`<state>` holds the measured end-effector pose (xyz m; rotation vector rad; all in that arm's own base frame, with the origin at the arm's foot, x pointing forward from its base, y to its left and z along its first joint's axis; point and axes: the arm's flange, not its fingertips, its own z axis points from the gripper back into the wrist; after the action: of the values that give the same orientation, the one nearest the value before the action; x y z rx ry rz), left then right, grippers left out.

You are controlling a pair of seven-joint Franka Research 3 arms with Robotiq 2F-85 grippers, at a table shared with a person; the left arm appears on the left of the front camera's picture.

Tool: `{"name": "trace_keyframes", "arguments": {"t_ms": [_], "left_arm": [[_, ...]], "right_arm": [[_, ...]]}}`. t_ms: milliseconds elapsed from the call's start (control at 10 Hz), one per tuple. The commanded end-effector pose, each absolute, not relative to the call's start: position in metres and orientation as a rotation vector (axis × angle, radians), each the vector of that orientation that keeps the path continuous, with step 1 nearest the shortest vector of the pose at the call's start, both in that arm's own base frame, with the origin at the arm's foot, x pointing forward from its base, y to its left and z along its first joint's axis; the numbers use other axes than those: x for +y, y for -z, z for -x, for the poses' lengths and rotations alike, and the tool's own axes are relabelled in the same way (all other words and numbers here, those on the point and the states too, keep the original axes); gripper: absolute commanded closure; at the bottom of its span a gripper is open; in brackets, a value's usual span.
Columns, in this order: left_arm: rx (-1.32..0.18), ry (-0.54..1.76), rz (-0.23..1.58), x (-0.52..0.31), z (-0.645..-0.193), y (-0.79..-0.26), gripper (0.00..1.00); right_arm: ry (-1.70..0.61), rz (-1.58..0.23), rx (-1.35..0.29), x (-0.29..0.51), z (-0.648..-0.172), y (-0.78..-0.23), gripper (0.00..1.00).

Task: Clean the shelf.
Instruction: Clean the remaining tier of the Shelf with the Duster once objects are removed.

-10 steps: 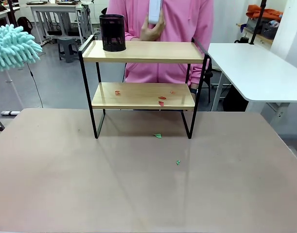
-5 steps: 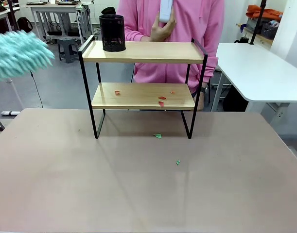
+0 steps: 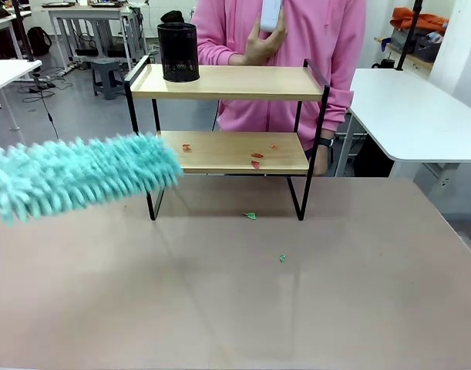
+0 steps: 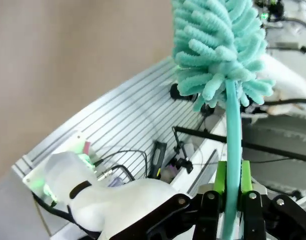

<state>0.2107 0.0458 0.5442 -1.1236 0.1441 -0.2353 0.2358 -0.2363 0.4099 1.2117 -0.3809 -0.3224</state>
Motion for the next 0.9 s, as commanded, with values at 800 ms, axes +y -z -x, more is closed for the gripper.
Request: {"name": "trace_keyframes", "arguments": {"t_ms": [800], "left_arm": [[-0.187, 0.351, 0.835, -0.090, -0.204, -0.566, 0.88]], "right_arm": [[0.299, -1.218, -0.406, -0.237, -0.237, -0.411, 0.00]]}}
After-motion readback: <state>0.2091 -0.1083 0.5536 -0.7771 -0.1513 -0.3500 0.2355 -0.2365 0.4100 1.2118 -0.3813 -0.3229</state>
